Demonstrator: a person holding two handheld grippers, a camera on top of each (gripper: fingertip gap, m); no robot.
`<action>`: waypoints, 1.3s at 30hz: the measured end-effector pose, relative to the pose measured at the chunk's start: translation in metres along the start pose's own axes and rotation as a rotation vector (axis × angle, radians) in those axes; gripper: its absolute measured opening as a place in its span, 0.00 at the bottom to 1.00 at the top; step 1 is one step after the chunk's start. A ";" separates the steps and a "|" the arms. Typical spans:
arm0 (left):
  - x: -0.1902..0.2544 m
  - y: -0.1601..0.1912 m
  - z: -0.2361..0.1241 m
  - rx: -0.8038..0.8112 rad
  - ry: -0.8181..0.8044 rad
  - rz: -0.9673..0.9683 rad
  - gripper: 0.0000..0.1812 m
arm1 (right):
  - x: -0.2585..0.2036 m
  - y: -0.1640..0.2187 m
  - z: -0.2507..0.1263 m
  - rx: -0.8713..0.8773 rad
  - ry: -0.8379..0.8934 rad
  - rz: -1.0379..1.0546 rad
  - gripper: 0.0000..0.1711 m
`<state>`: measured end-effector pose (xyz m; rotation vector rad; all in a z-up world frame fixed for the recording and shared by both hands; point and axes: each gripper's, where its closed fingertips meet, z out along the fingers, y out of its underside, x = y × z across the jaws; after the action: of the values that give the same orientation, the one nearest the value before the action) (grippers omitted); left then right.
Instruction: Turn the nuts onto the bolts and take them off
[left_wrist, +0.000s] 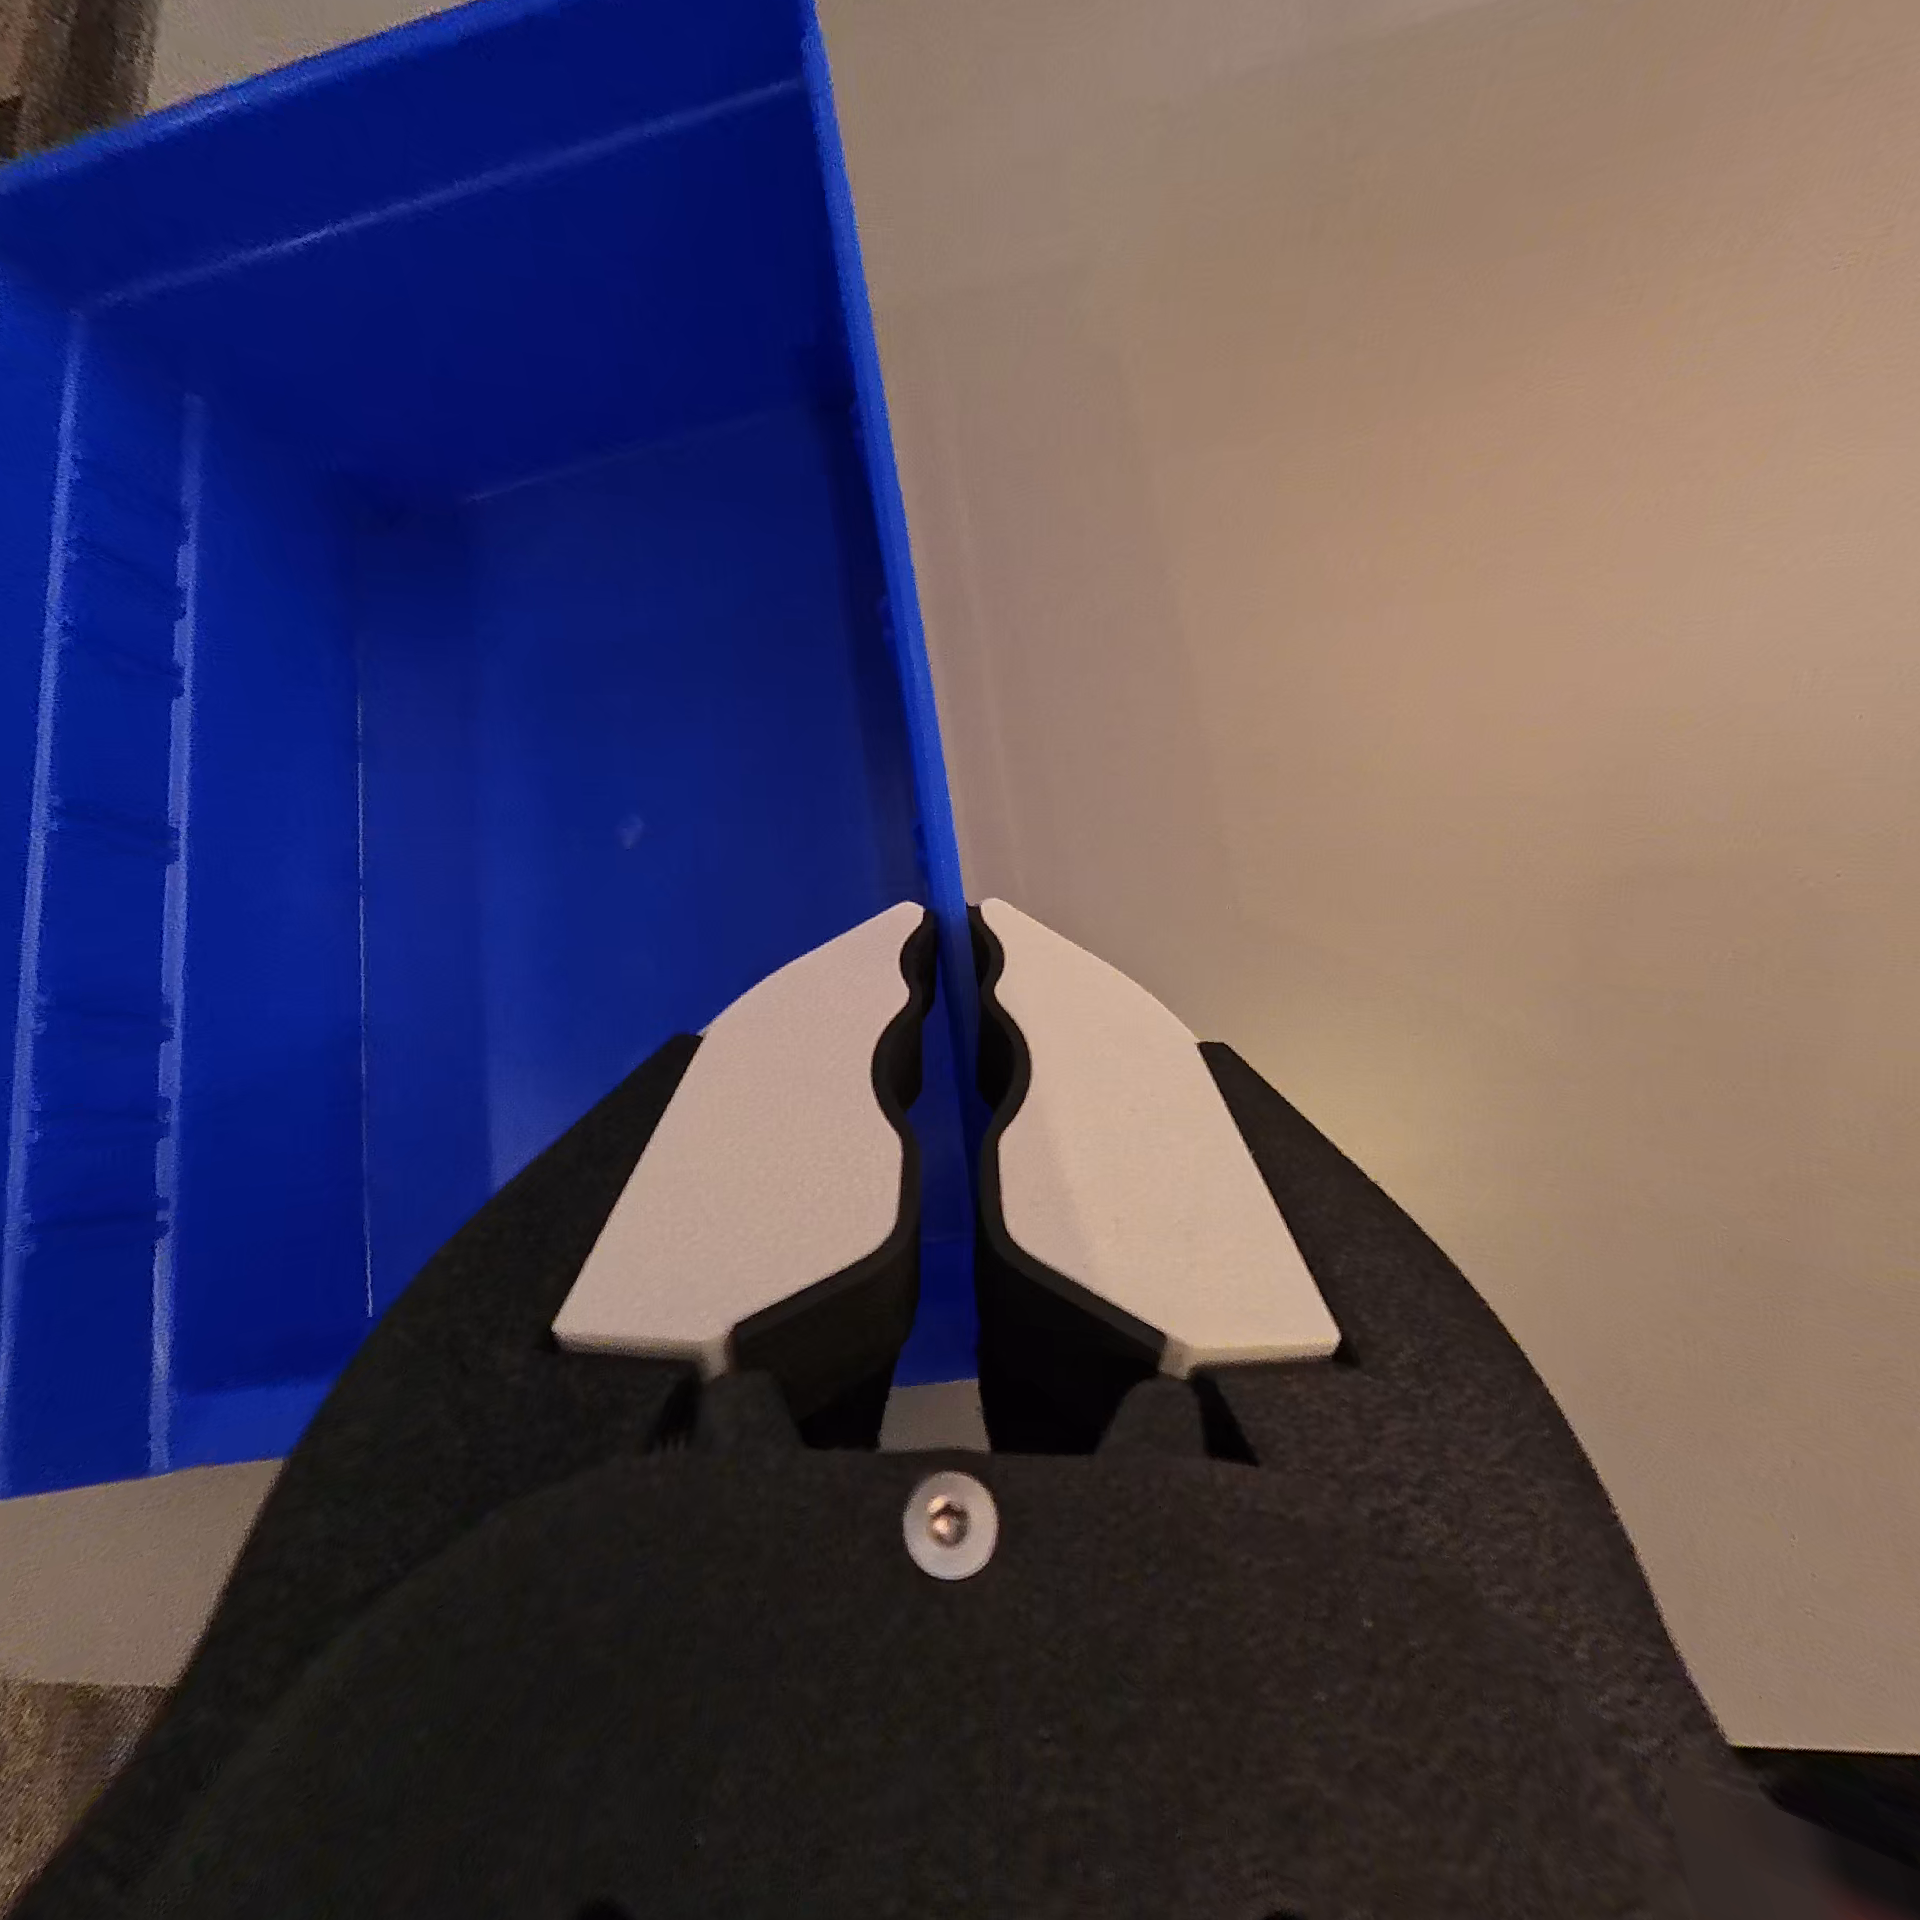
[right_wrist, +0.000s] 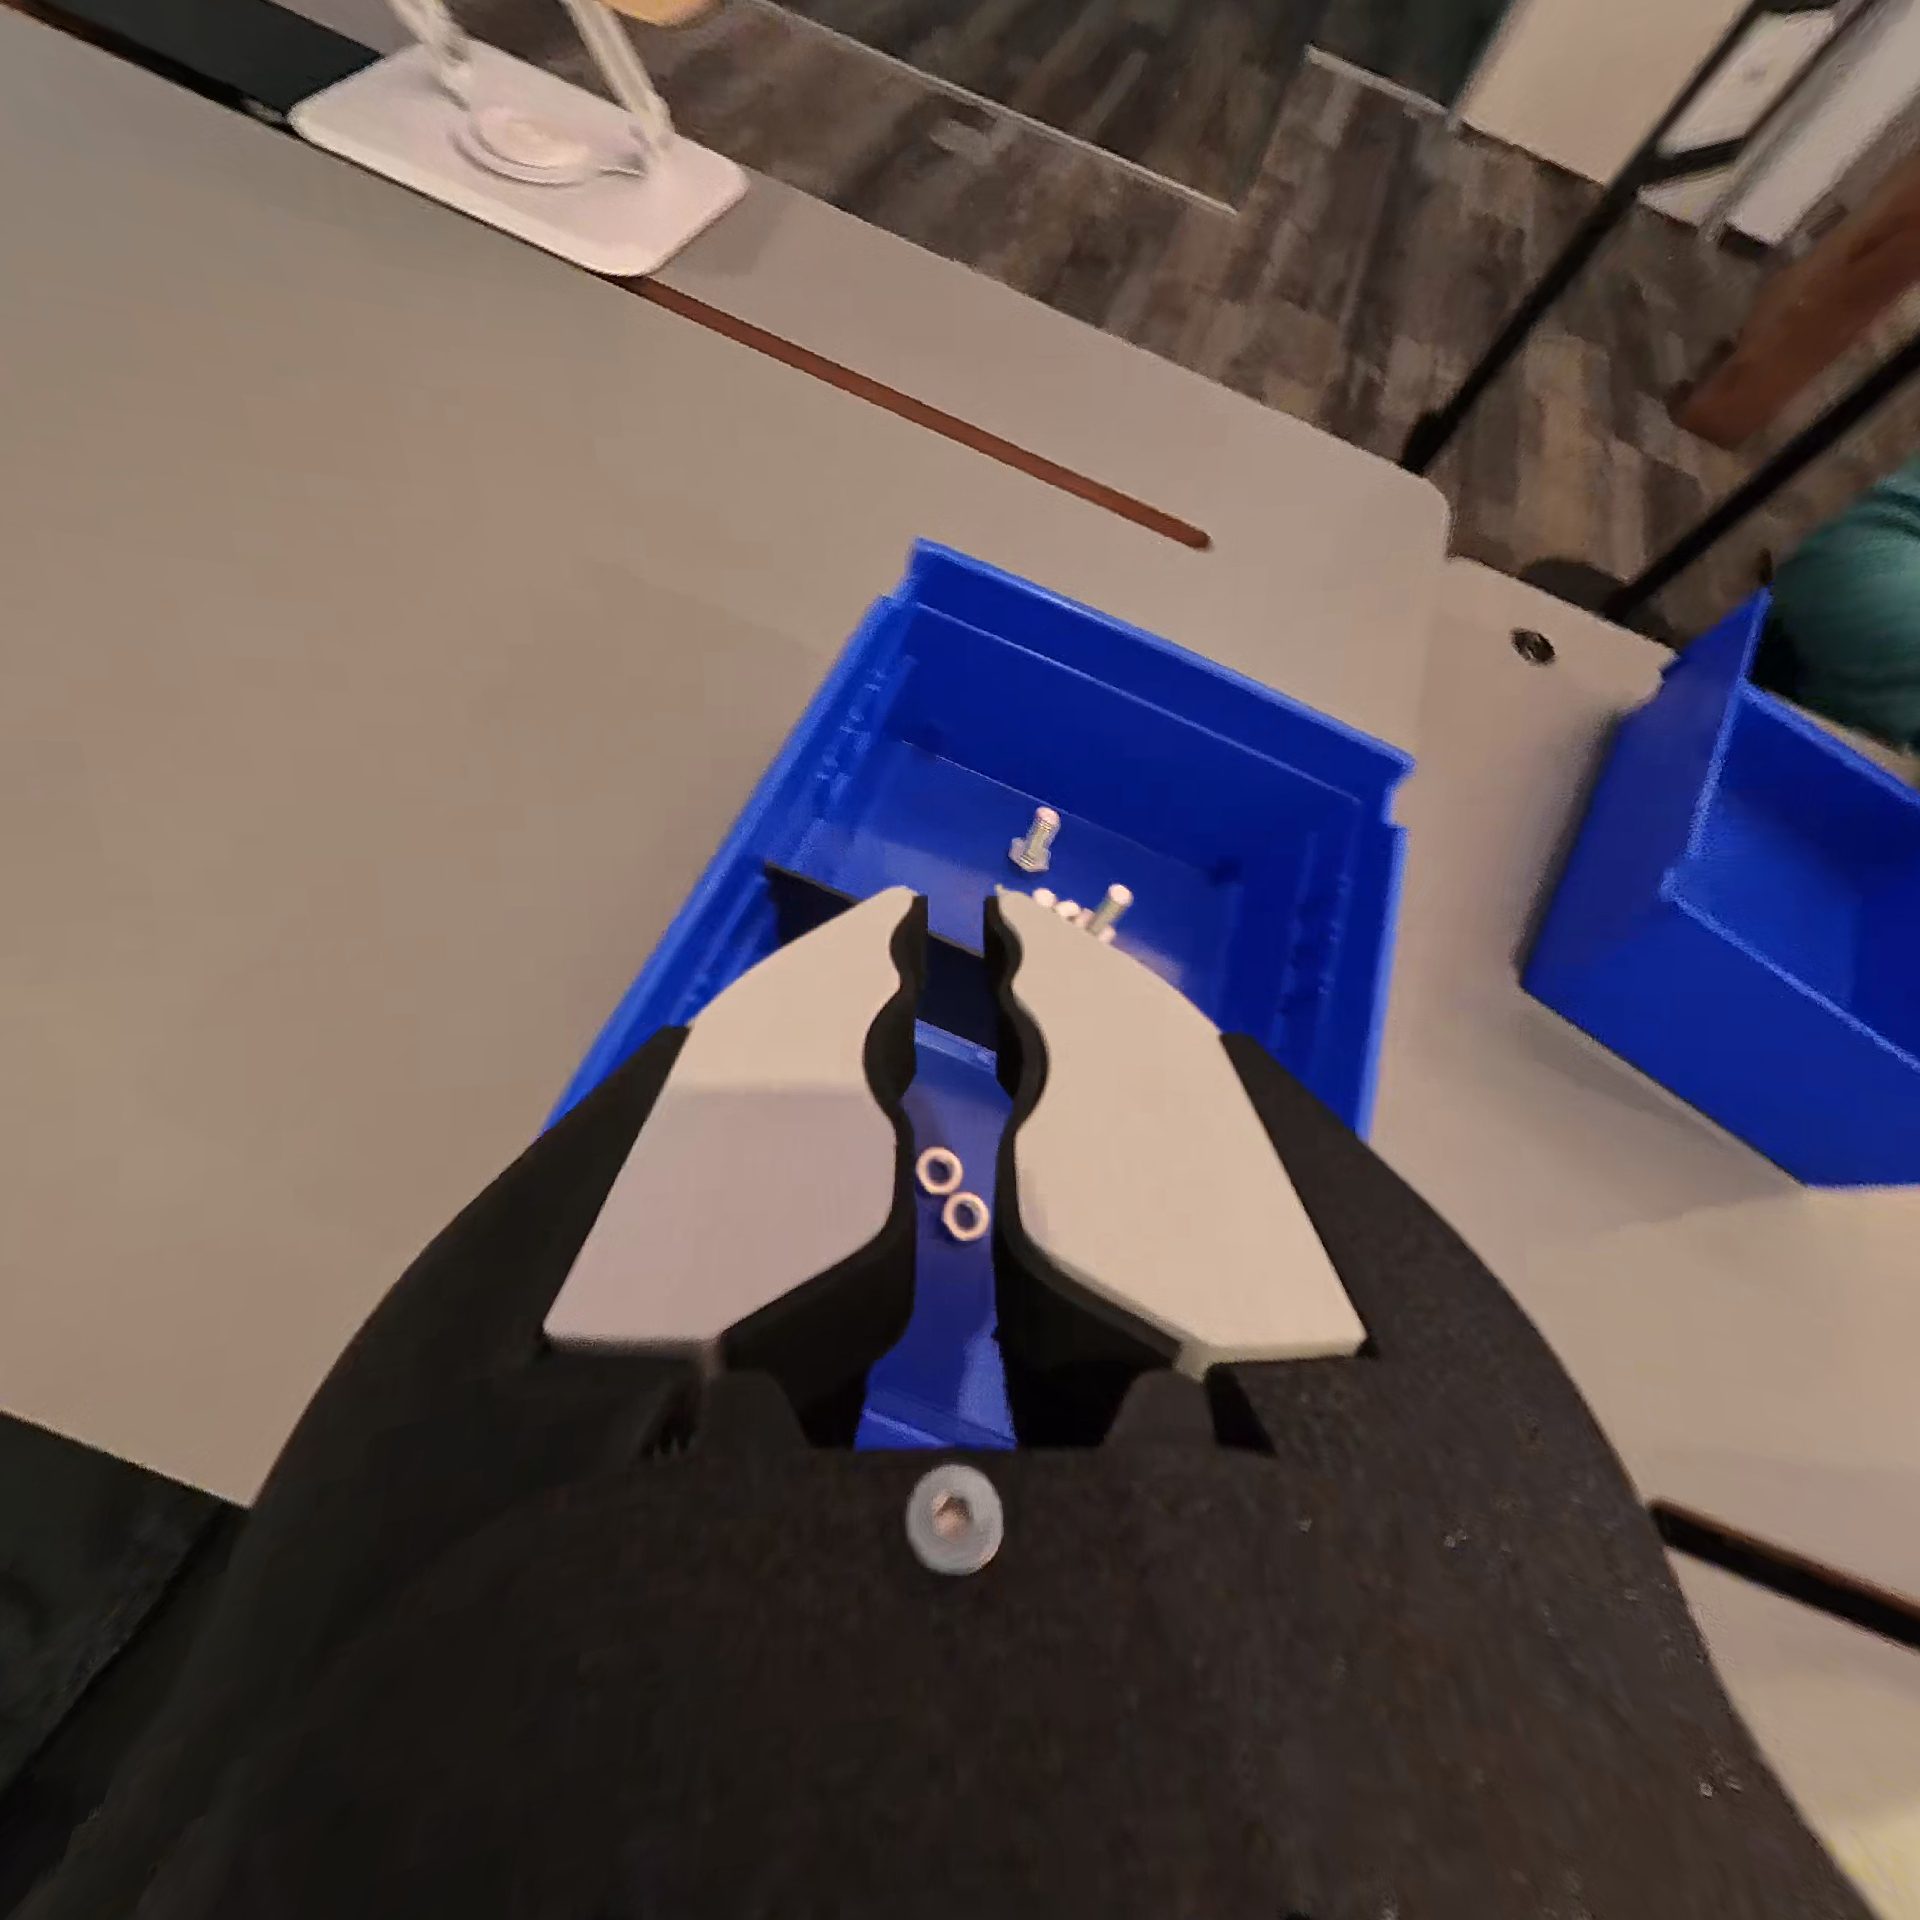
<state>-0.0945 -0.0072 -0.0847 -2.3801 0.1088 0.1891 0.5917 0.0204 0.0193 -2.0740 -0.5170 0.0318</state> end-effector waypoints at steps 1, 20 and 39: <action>0.009 -0.001 0.000 0.001 -0.001 0.002 0.03 | 0.011 0.003 0.000 -0.021 0.014 0.022 0.06; 0.177 -0.032 -0.007 0.006 0.101 0.087 0.08 | 0.098 0.151 0.046 -0.750 -0.057 0.344 0.25; 0.164 -0.036 -0.087 0.258 0.323 0.115 0.13 | 0.084 0.178 0.072 -0.898 -0.189 0.372 0.02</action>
<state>0.0812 -0.0450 -0.0250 -2.1298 0.3983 -0.1499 0.7142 0.0310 -0.1507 -3.0491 -0.2577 0.2557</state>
